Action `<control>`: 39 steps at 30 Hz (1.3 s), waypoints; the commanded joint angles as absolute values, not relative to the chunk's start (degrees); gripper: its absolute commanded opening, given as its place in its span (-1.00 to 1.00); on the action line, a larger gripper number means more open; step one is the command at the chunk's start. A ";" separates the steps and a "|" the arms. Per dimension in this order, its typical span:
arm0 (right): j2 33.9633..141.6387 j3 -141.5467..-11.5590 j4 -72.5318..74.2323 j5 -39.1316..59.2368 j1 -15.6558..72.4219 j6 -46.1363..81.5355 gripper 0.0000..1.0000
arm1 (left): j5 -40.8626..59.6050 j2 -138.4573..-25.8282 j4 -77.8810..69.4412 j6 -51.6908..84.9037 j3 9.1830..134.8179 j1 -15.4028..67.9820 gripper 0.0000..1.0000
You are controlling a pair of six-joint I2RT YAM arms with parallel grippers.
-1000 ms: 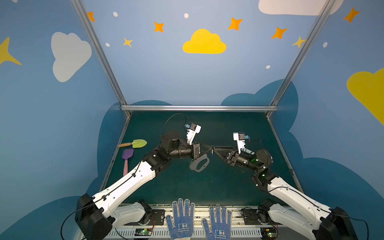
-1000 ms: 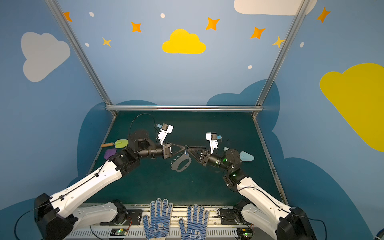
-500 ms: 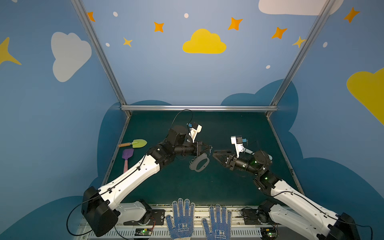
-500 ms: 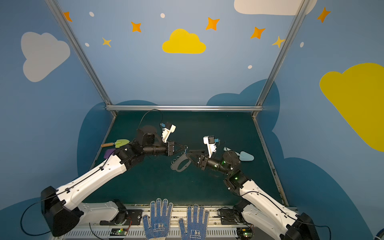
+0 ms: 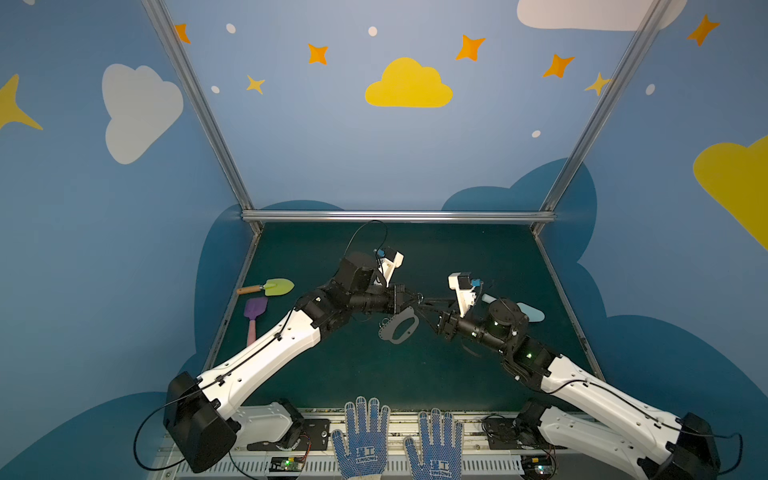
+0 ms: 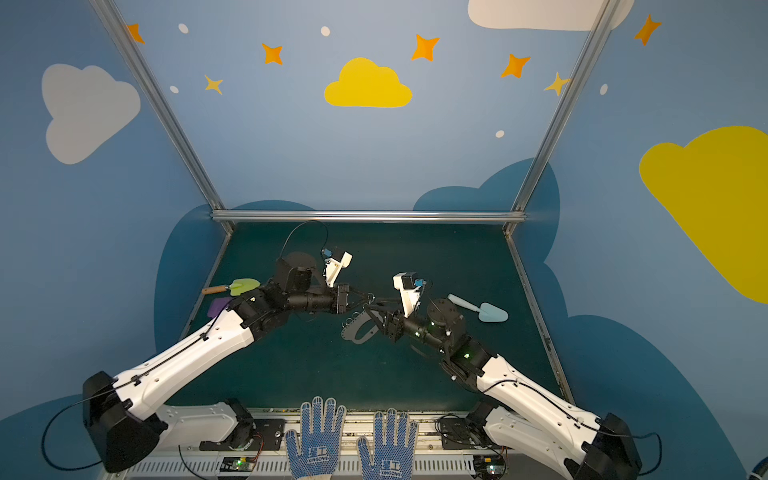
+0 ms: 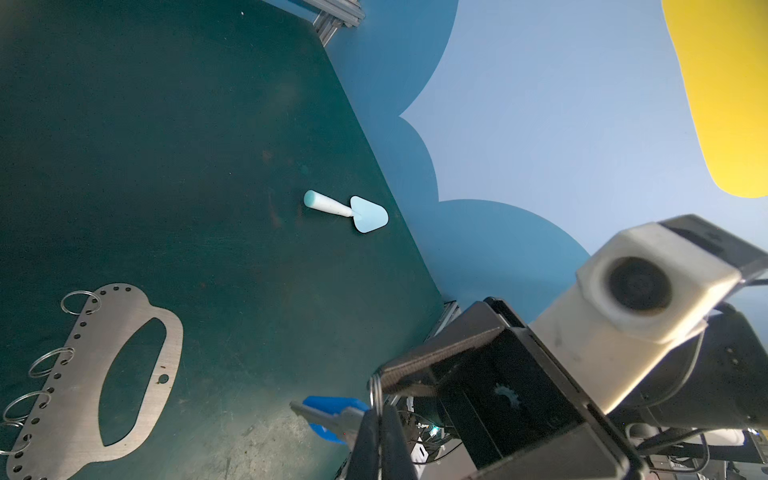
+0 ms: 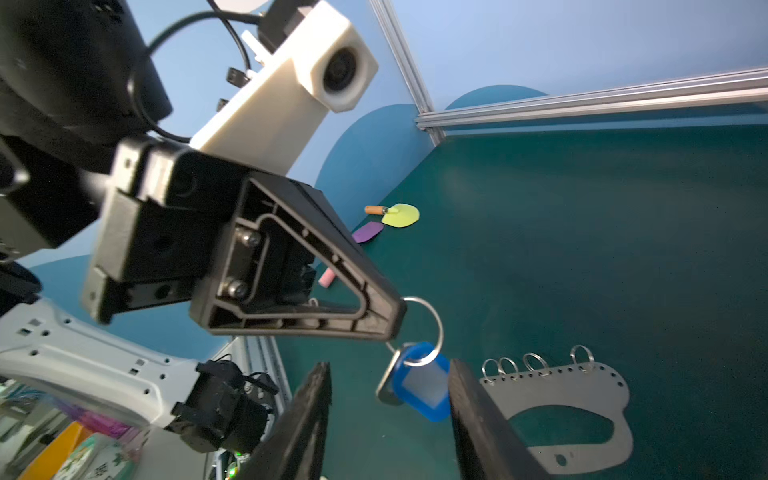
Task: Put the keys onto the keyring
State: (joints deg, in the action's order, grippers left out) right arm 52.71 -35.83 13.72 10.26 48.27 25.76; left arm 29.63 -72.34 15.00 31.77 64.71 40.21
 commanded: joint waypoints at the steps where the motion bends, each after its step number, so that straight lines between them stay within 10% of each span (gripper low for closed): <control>1: 53.98 -38.26 9.51 5.64 50.06 21.74 -0.03 | 29.75 -71.67 14.99 31.41 66.09 40.45 -0.91; 14: 53.46 -38.93 9.01 -4.13 51.36 22.60 -0.65 | 31.67 -70.83 13.67 31.64 64.93 40.47 -0.91; 28: 50.51 -34.65 12.73 1.69 47.36 32.29 -0.19 | 30.09 -71.14 15.36 31.47 65.31 40.52 -0.91; 39: 42.66 -27.64 17.77 7.15 45.09 43.57 -0.57 | 26.28 -75.95 24.47 32.23 70.55 40.52 -0.91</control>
